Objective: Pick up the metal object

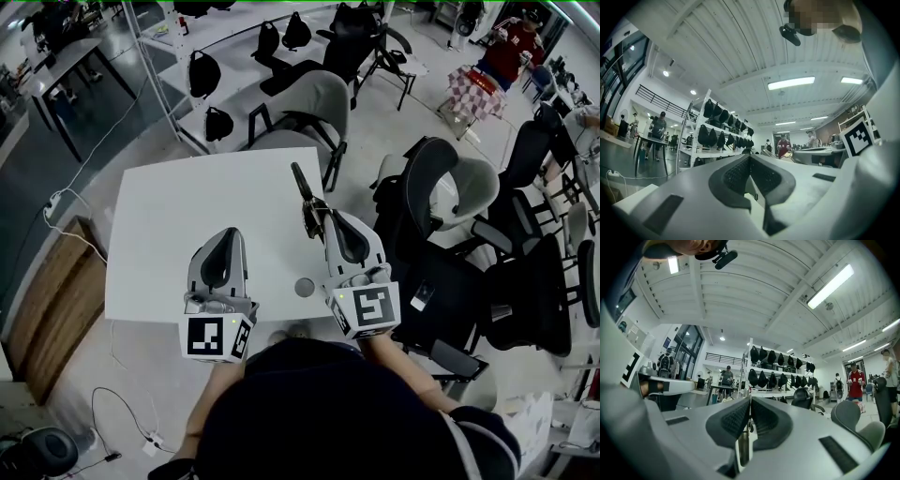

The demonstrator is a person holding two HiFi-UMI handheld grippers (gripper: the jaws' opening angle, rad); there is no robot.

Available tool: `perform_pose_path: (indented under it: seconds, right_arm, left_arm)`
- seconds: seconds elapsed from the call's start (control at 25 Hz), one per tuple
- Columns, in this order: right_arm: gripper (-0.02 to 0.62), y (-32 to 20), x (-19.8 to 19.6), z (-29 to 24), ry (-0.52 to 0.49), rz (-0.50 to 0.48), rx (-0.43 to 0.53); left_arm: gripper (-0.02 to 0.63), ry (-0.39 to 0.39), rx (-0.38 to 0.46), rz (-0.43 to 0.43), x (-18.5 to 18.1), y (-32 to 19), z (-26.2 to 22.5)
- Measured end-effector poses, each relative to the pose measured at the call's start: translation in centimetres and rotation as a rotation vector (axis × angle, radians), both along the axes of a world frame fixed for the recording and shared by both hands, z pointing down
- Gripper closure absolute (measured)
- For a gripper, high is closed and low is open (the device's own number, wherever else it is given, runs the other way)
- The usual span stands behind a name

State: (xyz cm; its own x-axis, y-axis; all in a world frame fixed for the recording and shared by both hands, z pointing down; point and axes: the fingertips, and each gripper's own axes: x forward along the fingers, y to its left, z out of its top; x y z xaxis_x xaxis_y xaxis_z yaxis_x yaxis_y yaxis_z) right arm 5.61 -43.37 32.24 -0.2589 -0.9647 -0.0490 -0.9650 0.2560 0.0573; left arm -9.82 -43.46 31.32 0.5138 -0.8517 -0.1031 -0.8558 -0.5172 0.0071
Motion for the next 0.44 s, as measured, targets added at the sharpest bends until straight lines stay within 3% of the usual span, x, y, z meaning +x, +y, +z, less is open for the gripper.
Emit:
perform_pose_path:
  seconds: [0.44]
  right_arm:
    - [0.566,0.8,1.0,0.7,-0.001,-0.013,-0.009]
  left_arm:
    - [0.583,-0.001,0.003,-0.014,0.7,1.2,0.2]
